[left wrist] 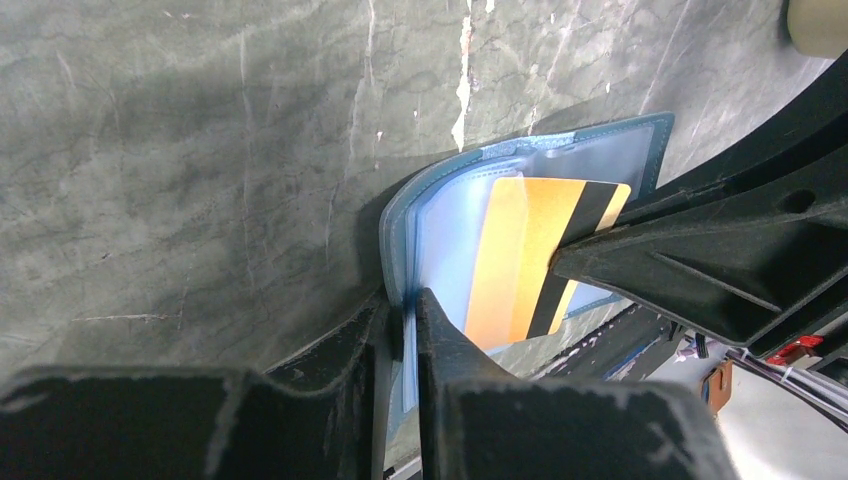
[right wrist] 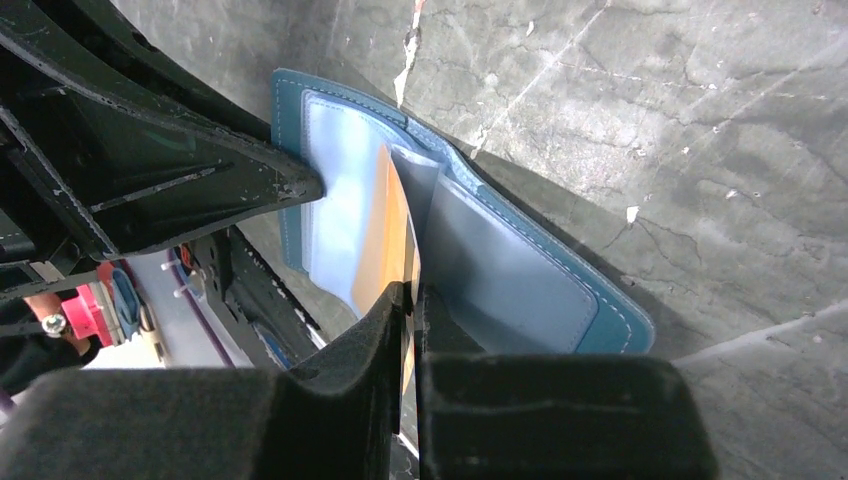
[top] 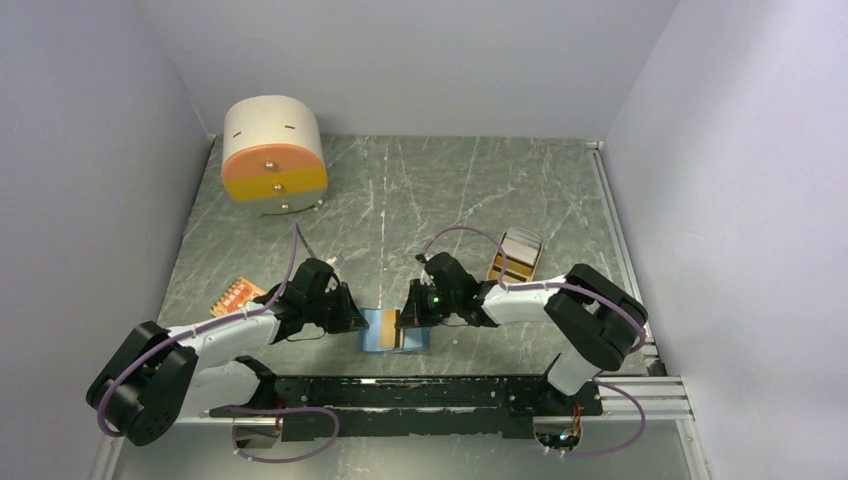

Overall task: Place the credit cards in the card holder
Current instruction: Insert the credit card into the card holder.

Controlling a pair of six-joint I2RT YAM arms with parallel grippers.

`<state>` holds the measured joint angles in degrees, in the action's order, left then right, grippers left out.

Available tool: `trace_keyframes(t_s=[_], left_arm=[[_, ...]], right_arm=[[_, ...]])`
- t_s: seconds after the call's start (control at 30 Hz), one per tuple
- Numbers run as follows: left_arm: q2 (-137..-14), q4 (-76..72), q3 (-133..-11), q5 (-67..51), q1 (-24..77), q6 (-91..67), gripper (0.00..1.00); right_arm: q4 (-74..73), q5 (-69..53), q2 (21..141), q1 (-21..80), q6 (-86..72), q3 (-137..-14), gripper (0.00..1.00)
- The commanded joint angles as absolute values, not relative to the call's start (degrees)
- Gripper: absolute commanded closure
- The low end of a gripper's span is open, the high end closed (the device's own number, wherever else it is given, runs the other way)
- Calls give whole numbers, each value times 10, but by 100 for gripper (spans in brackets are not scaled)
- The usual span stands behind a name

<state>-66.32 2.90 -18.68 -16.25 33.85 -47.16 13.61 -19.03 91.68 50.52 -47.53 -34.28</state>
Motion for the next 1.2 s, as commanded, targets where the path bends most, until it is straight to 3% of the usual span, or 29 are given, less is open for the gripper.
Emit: trace_keyframes(t_s=[0.0,0.17,0.37,0.57,0.7,0.87,1.17], left_arm=[[-664,30,-197,-168,338,-461,83],[-657,21,-197,-185,338,-467,82],[-646,15,-195,-203,338,-478,79],[-639,1,-187,-222,338,-490,76],[-636,-19,-177,-235,338,-498,78],[-631,-40,-173,-253,338,-507,91],[-625,-58,-166,-264,338,-515,91]], right_arm=[[97,-199,927,495,-449,-338,94],[86,-208,949,498,-438,-367,89],[69,-173,923,506,-461,-368,66],[63,-154,894,506,-476,-342,53],[58,-145,877,507,-481,-333,51],[65,-144,868,513,-488,-333,49],[192,-167,894,531,-555,-300,45]])
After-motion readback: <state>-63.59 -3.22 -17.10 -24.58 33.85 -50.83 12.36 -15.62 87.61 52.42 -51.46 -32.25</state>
